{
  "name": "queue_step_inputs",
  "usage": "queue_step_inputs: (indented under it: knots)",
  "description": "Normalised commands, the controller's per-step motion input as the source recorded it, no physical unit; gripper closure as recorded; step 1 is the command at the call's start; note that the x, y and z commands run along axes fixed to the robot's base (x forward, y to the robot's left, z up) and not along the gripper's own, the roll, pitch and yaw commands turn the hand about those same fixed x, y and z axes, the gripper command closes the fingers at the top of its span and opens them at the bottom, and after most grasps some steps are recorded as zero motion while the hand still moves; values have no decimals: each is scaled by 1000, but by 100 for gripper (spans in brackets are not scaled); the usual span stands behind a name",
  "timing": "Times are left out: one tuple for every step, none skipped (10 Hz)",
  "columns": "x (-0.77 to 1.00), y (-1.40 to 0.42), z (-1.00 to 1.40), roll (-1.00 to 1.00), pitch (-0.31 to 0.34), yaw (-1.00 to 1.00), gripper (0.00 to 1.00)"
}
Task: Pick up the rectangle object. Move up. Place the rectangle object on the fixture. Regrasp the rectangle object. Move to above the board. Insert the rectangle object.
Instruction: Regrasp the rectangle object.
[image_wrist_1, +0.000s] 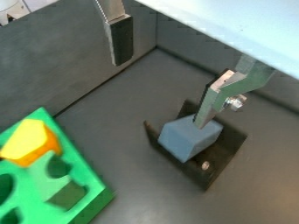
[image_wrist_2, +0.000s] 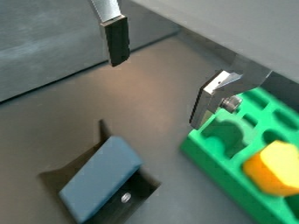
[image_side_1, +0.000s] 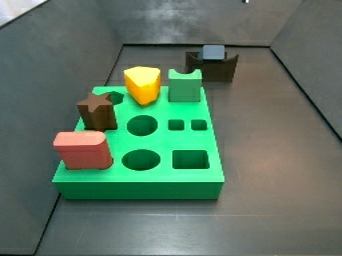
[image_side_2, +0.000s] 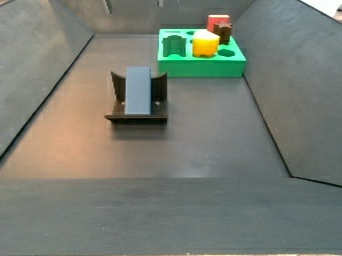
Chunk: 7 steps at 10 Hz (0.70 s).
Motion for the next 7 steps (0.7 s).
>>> queue_step_inputs:
  knots:
    - [-37, -22, 0, 1000, 3, 32, 0]
    - [-31, -20, 9, 1000, -3, 34, 0]
    - [-29, -18, 9, 1000, -7, 35, 0]
    - [-28, -17, 10, 1000, -6, 36, 0]
    - [-21, -19, 14, 1000, -4, 37, 0]
    - [-8, -19, 12, 1000, 0, 39, 0]
    - [10, -20, 2, 1000, 8, 41, 0]
